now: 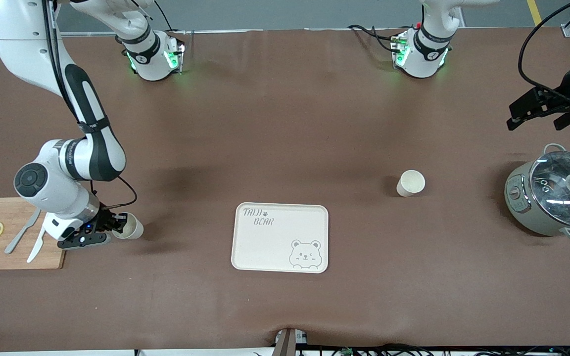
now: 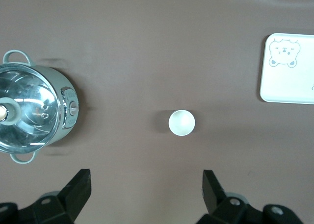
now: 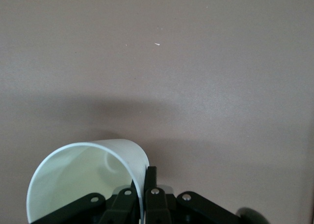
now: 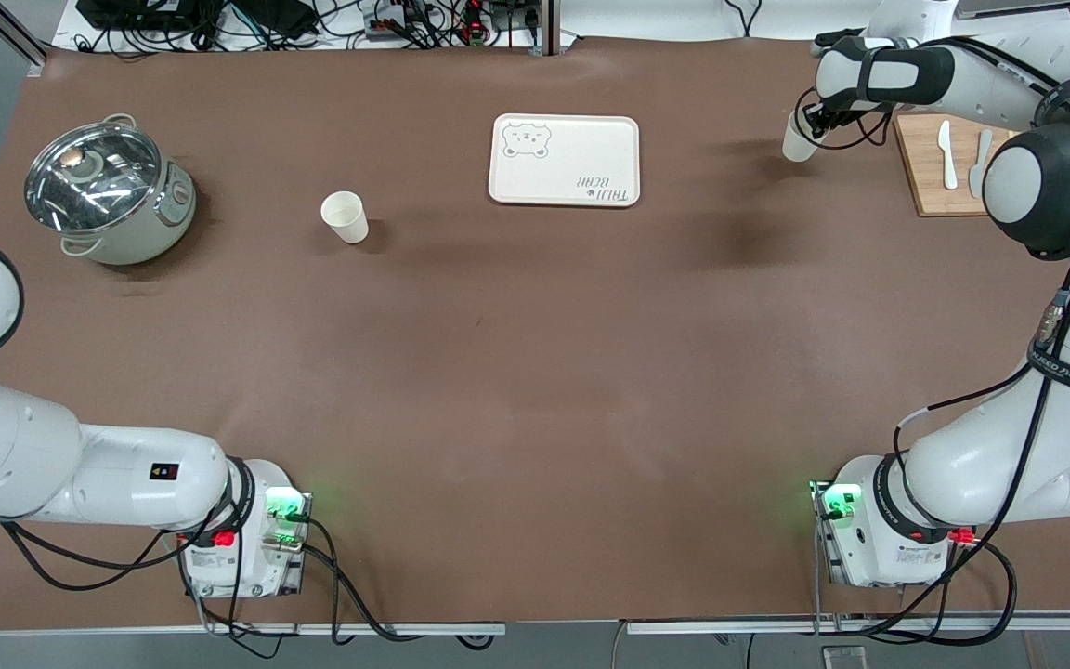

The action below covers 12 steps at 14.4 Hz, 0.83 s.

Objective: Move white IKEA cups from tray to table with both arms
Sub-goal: 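Lower the cup onto the table beside the cutting board with the right gripper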

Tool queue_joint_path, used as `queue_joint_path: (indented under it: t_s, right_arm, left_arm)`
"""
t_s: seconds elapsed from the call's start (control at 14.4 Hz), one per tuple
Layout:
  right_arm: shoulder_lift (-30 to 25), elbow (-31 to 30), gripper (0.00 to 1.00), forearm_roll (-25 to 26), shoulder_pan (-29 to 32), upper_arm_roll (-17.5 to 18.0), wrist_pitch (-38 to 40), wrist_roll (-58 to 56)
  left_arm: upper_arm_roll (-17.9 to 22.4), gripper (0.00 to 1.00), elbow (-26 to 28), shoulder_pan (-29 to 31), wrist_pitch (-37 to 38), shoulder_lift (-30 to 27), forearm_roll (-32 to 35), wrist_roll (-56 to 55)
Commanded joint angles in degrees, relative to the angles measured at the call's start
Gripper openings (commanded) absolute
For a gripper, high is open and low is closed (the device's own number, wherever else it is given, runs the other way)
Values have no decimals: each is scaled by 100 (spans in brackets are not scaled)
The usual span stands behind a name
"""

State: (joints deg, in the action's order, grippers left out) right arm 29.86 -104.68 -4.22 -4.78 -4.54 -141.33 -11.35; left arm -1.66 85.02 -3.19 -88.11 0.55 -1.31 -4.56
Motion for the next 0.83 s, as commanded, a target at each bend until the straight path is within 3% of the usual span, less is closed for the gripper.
queue_joint_path:
  t_s: [0.0, 0.21, 0.77]
  right_arm:
    - [45, -79, 0, -53, 197, 120, -210, -271]
    - [116, -79, 0, -53, 206, 129, -289, -272]
    - [292, -88, 0, -53, 214, 129, -527, -280]
  left_arm:
    - [17, 100, -301, 3, 136, 156, -36, 78]
    - [-36, 100, -398, -14, 538, 261, 472, 698]
    - [-27, 100, -504, 3, 909, 367, 439, 860]
